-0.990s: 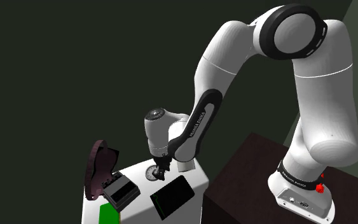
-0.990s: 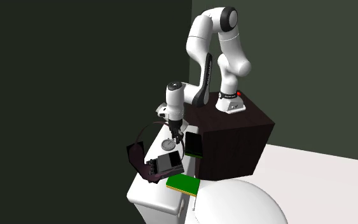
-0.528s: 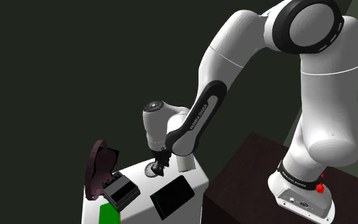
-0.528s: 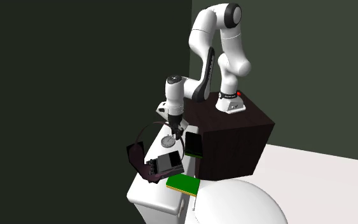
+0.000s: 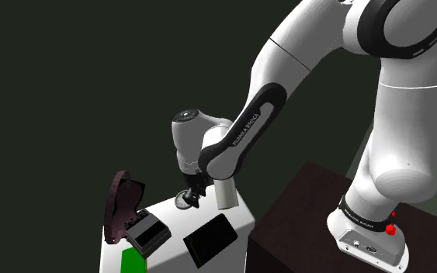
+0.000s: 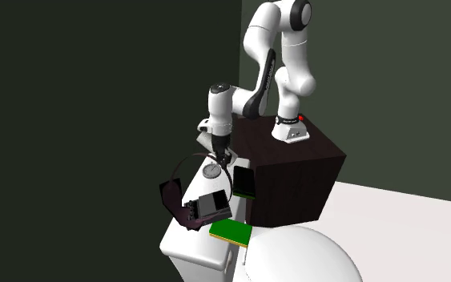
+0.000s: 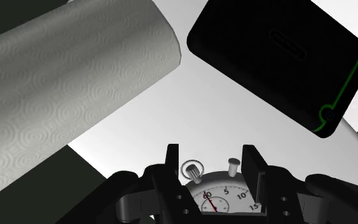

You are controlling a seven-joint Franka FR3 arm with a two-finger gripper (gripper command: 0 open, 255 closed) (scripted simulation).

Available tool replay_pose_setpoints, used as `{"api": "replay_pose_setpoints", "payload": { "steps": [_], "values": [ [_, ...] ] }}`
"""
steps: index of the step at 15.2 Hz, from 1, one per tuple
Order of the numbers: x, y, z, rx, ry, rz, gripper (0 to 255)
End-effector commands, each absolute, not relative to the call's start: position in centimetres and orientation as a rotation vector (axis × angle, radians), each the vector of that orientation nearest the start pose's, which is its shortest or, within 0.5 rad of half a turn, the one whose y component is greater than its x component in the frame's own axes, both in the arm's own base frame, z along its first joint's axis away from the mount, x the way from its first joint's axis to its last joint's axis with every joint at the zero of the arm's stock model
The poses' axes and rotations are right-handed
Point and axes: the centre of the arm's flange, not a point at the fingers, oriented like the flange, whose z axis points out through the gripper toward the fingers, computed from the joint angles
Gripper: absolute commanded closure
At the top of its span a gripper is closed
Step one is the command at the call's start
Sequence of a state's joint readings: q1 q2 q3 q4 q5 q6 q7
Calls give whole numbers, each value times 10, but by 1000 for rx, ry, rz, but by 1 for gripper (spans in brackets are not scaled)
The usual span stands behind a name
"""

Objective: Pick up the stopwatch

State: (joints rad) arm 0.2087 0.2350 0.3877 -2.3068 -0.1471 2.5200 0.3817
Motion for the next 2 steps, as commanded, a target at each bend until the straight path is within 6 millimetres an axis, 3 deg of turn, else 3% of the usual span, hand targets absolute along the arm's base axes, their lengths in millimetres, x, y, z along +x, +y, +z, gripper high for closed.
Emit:
{"api": "replay_pose_setpoints", "payload": {
  "steps": [1,2],
  "values": [
    [433,299,256,-3098,-508,2,255],
    [433,299,256,-3098,-508,2,255]
  ]
}}
